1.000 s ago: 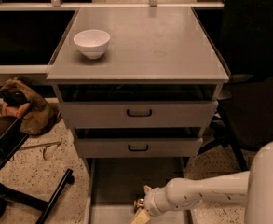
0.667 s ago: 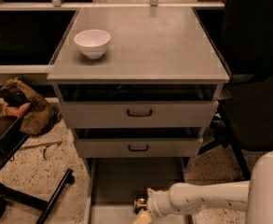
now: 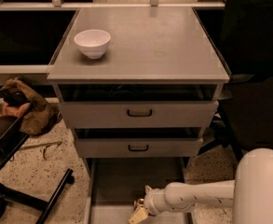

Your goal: Pick orange can from bottom drawer and place on counter

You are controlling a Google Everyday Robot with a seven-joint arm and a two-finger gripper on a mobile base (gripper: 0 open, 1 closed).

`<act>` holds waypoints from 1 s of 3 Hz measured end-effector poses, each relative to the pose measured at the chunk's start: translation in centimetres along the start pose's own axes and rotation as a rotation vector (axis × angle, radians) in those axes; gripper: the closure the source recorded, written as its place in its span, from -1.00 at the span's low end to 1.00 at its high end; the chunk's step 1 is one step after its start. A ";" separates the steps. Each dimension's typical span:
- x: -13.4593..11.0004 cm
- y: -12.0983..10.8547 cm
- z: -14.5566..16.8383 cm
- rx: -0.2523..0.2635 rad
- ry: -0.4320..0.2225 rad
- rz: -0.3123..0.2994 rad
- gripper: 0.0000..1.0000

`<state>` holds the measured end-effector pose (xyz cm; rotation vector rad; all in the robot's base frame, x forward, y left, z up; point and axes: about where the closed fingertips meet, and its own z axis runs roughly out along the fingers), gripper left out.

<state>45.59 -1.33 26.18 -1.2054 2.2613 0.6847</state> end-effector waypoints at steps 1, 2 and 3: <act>0.5 -1.6 1.5 0.042 -0.020 -0.012 -1.00; 1.3 -2.6 2.1 0.071 -0.039 -0.017 -1.00; 2.5 -3.3 2.5 0.090 -0.047 -0.013 -1.00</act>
Offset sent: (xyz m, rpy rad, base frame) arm 0.0270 -0.0185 -0.0422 -0.0062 -0.1125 -0.0672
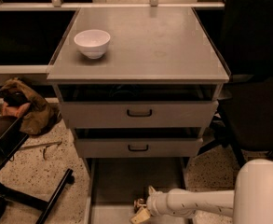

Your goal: Pick orange can from bottom drawer and place on counter

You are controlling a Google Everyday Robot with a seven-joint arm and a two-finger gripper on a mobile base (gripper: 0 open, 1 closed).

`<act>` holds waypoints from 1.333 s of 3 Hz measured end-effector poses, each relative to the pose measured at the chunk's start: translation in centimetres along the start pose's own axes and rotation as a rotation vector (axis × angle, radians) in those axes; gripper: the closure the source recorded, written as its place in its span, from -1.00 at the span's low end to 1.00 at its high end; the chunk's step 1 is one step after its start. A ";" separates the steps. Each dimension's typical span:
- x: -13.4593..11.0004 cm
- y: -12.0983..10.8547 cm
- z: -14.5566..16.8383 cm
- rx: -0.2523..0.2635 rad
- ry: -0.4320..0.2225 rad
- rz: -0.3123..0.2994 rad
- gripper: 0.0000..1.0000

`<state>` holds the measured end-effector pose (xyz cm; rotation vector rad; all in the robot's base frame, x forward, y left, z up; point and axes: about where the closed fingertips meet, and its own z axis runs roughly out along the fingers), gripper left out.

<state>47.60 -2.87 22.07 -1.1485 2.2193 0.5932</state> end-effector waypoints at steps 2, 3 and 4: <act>3.4 -1.4 1.8 0.007 0.010 0.038 -1.00; 4.2 -1.7 2.2 0.009 0.017 0.048 -1.00; 5.4 -2.3 3.2 0.018 0.048 0.050 -1.00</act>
Offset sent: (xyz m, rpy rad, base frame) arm 0.0035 -0.0219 -0.0418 0.0014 0.0212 -0.0382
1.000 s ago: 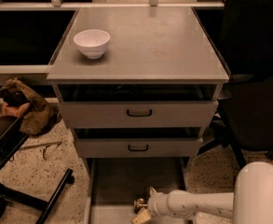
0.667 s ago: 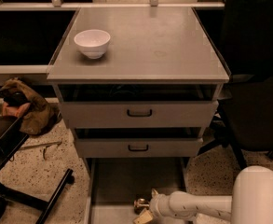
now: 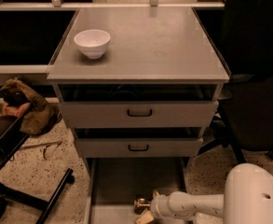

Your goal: Pick orange can from bottom drawer and place on counter

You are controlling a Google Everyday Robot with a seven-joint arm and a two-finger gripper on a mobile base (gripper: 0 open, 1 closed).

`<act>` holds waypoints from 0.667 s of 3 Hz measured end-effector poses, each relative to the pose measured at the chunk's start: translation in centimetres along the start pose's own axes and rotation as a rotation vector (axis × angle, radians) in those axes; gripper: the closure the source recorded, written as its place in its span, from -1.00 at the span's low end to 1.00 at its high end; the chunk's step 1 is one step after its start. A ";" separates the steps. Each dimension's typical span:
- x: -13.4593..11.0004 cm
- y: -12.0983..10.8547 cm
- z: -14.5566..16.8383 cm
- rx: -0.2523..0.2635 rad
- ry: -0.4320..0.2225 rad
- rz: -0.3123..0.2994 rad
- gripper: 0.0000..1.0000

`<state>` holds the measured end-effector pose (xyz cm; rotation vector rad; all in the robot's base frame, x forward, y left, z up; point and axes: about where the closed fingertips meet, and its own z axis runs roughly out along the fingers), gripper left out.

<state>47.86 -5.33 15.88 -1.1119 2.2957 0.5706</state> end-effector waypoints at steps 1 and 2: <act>0.1 -0.1 3.2 -0.019 0.035 -0.018 -1.00; 0.8 -0.3 3.2 -0.020 0.037 -0.011 -1.00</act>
Offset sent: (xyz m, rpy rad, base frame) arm 0.0180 0.0259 -0.0198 -0.0257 0.0024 0.0450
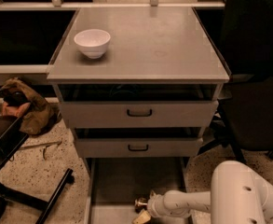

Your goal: Pick orange can from bottom drawer and place on counter

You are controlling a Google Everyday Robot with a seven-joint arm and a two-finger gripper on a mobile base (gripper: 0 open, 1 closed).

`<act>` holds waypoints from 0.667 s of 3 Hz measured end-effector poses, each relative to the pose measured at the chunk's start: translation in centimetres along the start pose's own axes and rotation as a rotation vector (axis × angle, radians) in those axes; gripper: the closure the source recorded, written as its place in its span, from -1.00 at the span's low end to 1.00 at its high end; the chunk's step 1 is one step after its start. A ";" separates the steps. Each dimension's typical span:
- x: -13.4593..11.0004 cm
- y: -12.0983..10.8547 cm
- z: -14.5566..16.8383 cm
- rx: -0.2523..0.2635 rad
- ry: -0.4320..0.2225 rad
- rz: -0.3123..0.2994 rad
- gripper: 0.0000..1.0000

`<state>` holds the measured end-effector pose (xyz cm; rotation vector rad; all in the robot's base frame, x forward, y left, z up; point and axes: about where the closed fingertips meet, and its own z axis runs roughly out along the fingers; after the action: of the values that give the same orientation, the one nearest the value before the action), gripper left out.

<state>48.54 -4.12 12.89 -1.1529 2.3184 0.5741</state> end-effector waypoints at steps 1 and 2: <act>0.5 -0.1 0.0 -0.005 -0.001 0.008 -0.84; 0.5 -0.1 0.0 -0.005 -0.001 0.008 -0.47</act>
Offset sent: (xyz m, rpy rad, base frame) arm -0.0019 -0.0037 -0.0039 0.0052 0.0065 -0.0036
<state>48.35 -4.48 12.57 -1.1461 2.3225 0.5832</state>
